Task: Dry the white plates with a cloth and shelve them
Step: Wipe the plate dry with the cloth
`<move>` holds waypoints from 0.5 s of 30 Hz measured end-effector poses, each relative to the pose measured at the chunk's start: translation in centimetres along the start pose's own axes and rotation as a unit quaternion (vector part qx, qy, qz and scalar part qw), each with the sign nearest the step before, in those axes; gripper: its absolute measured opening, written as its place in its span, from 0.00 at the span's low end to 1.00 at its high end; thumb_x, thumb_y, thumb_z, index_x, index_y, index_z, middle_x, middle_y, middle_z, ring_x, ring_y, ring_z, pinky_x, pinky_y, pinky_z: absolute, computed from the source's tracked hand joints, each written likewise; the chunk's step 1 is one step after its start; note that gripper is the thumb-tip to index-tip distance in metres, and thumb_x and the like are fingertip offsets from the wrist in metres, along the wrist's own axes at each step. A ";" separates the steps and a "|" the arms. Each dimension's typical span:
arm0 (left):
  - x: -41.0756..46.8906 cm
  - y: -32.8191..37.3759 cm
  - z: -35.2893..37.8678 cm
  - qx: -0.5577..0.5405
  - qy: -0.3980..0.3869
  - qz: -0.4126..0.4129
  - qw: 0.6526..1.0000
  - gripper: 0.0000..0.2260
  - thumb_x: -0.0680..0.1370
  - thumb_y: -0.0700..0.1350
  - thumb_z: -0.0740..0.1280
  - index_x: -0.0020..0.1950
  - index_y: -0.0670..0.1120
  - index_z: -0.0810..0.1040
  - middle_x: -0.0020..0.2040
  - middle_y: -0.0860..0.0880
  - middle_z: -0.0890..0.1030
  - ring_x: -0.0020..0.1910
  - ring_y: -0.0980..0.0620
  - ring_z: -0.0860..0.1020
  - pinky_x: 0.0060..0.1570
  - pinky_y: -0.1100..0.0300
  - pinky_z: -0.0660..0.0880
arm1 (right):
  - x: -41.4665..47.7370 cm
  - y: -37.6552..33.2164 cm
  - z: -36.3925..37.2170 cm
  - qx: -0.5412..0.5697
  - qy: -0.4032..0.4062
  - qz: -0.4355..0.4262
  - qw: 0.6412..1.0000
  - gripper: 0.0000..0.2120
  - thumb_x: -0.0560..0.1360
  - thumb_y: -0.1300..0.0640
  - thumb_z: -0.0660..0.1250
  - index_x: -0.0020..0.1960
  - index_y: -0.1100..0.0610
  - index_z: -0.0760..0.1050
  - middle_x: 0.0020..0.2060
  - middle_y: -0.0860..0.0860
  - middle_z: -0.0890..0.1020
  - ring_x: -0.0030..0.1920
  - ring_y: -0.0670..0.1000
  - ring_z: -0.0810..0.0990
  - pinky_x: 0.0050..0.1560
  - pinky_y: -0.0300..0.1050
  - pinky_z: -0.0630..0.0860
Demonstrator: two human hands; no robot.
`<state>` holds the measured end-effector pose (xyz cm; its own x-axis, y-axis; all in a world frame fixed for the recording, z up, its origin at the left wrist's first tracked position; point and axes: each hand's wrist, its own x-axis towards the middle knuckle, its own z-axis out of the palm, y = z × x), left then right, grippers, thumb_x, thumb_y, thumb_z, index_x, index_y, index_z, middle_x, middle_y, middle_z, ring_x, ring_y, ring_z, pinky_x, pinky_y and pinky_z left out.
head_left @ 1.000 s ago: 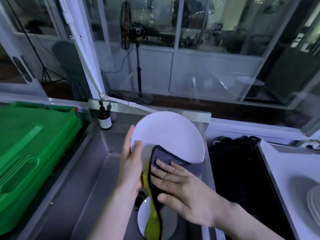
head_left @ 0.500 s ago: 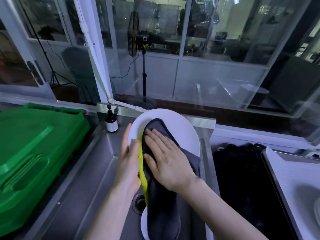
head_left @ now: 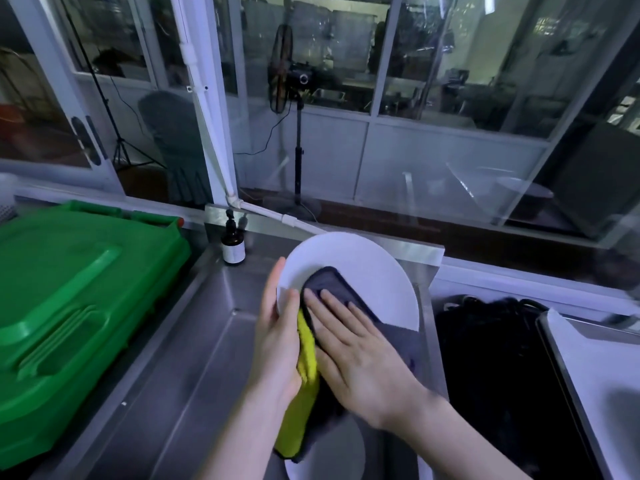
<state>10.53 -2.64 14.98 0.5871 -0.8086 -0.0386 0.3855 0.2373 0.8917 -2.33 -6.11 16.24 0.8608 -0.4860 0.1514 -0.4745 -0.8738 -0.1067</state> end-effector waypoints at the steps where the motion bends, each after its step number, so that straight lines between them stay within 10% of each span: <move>1: -0.1 0.1 0.3 0.008 -0.004 0.000 1.000 0.15 0.86 0.49 0.58 0.64 0.68 0.77 0.62 0.60 0.82 0.64 0.59 0.79 0.62 0.58 0.78 | 0.8 0.0 -0.1 0.005 -0.004 -0.010 1.000 0.28 0.81 0.45 0.39 0.79 0.51 0.47 0.78 0.43 0.45 0.78 0.45 0.40 0.78 0.48 0.43; 9: -0.5 -0.1 0.3 0.034 0.008 0.007 0.999 0.17 0.87 0.50 0.55 0.64 0.71 0.76 0.69 0.66 0.76 0.69 0.65 0.72 0.70 0.54 0.69 | 5.3 3.5 -1.0 -0.024 0.102 0.075 0.992 0.27 0.82 0.44 0.46 0.79 0.54 0.54 0.78 0.47 0.51 0.79 0.49 0.50 0.77 0.51 0.52; 15: 0.3 0.5 -0.8 0.061 0.052 0.033 0.996 0.17 0.86 0.51 0.56 0.63 0.74 0.75 0.49 0.78 0.78 0.45 0.79 0.75 0.49 0.69 0.65 | 2.4 4.4 0.1 -0.053 0.106 0.179 0.977 0.32 0.80 0.43 0.42 0.79 0.57 0.56 0.78 0.51 0.55 0.79 0.52 0.53 0.77 0.53 0.54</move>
<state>11.47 -2.34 15.04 0.6818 -0.7313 -0.0184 0.2578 0.2167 0.9416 -2.38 -11.13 16.01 0.5837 -0.7445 0.3242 -0.7647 -0.6382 -0.0889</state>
